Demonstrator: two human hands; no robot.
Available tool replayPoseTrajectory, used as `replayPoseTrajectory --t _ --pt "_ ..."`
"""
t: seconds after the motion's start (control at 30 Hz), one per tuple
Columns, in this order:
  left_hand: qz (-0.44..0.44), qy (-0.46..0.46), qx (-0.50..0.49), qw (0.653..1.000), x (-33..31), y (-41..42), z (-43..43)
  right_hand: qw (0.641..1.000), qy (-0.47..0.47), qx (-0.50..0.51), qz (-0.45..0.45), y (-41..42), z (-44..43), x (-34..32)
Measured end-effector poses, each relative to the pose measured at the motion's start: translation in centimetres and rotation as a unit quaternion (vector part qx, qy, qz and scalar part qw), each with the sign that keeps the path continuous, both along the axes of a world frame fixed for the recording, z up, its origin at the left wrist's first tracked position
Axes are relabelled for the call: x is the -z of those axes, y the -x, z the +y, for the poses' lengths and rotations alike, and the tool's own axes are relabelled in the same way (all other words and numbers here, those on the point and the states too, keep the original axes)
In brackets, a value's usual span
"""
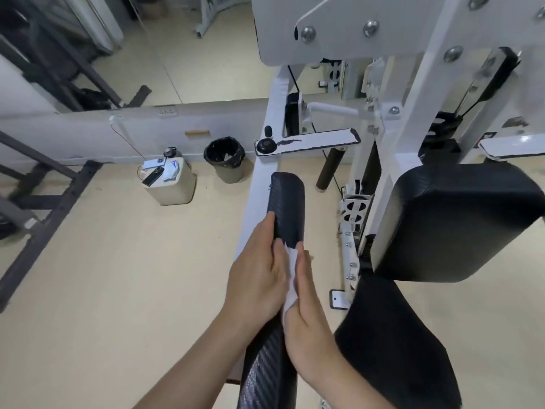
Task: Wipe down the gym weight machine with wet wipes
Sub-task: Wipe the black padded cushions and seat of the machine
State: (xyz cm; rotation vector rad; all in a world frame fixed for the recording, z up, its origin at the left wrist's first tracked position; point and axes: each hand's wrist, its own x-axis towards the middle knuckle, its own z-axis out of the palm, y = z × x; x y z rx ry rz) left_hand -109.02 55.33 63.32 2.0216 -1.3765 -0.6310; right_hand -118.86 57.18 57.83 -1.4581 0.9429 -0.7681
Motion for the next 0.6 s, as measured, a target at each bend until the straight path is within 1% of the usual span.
replayPoseTrajectory --t 0.07,0.13,0.23,0.3,0.37,0.4,0.47,0.5,0.53,0.6 --pt "0.019 0.004 -0.026 0.999 0.1 0.1 0.0 1.000 -0.021 0.011 -0.003 -0.7 -1.1 -0.2" --pt "0.025 0.012 -0.043 0.999 0.1 0.2 0.0 0.998 -0.054 0.036 -0.012 -2.3 -5.9 -0.5" --pt "-0.011 0.009 -0.040 0.999 0.0 0.4 0.0 0.991 -0.112 0.075 -0.013 -4.4 -14.1 -0.9" --pt "-0.030 -0.001 -0.041 0.999 0.0 0.4 0.0 0.984 -0.156 0.074 -0.041 -4.8 -16.0 -0.3" --pt "-0.041 -0.007 -0.041 0.998 0.0 0.5 -0.1 0.976 -0.199 0.062 -0.060 -4.4 -15.0 0.4" --pt "-0.043 -0.007 -0.042 0.998 0.1 0.5 -0.1 0.973 -0.219 0.053 -0.058 -3.9 -13.5 0.8" --pt "-0.048 -0.007 -0.037 0.998 0.0 0.6 0.0 0.962 -0.256 0.022 -0.086 -2.1 -9.2 1.5" --pt "-0.050 -0.007 -0.036 0.998 0.1 0.5 -0.1 0.958 -0.263 -0.001 -0.111 -1.1 -6.6 1.9" --pt "-0.049 -0.005 -0.037 0.998 0.1 0.4 -0.1 0.960 -0.250 -0.028 -0.119 -0.3 -4.0 2.1" --pt "-0.040 0.001 -0.041 0.998 0.2 0.3 -0.2 0.970 -0.220 -0.055 -0.087 1.0 0.0 1.2"
